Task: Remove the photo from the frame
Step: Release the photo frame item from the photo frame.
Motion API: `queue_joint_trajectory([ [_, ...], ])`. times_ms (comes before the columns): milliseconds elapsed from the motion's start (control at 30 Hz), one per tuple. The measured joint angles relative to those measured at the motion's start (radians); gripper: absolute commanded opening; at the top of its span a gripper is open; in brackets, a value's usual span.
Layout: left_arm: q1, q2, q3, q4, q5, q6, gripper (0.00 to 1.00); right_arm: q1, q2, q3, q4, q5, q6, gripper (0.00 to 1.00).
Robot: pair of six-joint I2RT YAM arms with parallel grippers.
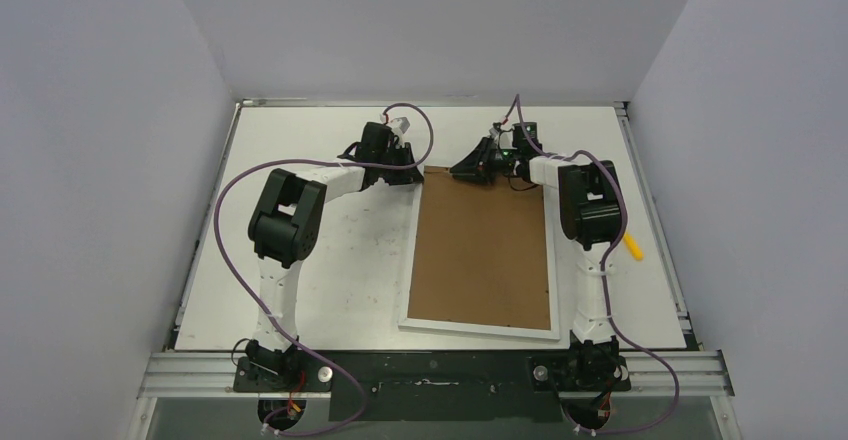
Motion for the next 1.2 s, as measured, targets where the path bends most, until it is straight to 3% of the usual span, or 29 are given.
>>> queue_joint_trajectory([
  [1200,0.026,-0.003,0.001,-0.021,0.018,0.028,0.09,0.029,0.068,0.089,-0.02,-0.046,0.044,0.05],
])
